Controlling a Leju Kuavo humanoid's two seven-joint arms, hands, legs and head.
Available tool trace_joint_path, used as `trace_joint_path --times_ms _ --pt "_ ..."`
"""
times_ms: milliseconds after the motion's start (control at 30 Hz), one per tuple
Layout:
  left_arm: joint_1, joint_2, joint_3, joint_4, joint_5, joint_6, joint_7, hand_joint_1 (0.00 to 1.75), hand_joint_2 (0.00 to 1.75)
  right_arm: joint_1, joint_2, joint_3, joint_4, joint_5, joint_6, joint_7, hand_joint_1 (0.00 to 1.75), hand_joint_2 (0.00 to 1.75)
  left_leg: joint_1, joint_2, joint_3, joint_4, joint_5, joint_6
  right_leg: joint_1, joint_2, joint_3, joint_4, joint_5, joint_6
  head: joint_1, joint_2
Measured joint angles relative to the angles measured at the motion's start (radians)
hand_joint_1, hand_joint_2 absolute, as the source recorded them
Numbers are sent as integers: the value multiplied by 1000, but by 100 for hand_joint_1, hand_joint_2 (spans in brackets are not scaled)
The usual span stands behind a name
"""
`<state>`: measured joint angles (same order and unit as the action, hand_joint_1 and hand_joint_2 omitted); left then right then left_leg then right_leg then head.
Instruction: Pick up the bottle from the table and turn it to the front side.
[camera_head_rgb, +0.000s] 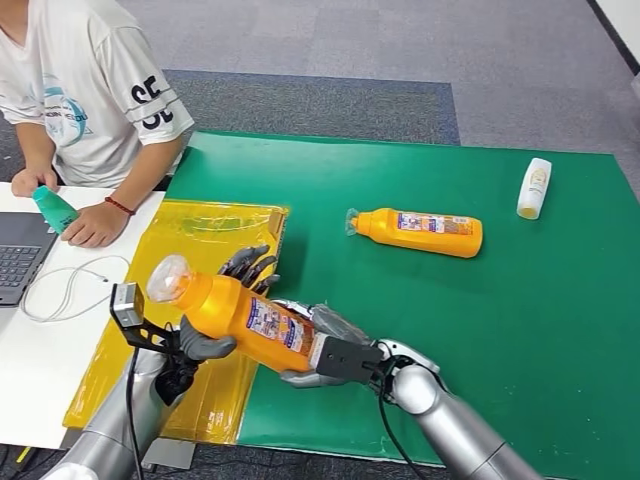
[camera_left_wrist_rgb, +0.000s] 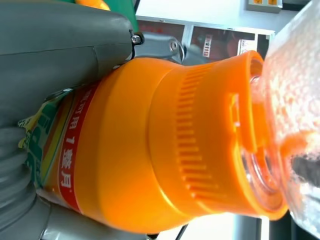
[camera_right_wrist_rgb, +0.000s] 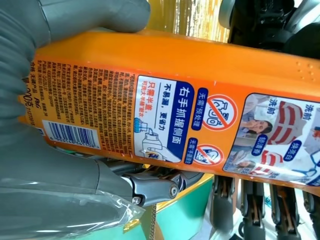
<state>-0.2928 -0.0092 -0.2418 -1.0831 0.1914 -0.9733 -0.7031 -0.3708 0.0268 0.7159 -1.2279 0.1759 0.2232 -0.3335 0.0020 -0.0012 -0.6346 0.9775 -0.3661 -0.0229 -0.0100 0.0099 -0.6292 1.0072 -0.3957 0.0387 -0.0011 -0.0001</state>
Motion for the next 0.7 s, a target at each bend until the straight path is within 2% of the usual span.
trace_joint_path --times_ms 567,600,633,700 --pt "15 -2 0 -4 -9 29 0 175 175 22 6 -4 -7 22 -2 7 175 175 0 0 0 0 0 0 0 0 0 0 0 0 0 0" --pt "16 -2 0 -5 -9 30 -1 175 175 22 6 -4 -7 22 -2 8 169 175 0 0 0 0 0 0 0 0 0 0 0 0 0 0" --pt "17 -2 0 -6 -10 32 -1 175 175 23 7 -4 -7 23 -2 9 135 175 0 0 0 0 0 0 0 0 0 0 0 0 0 0" --pt "20 -2 0 -10 -14 37 -2 175 175 23 7 -4 -7 24 -3 10 48 175 0 0 0 0 0 0 0 0 0 0 0 0 0 0"
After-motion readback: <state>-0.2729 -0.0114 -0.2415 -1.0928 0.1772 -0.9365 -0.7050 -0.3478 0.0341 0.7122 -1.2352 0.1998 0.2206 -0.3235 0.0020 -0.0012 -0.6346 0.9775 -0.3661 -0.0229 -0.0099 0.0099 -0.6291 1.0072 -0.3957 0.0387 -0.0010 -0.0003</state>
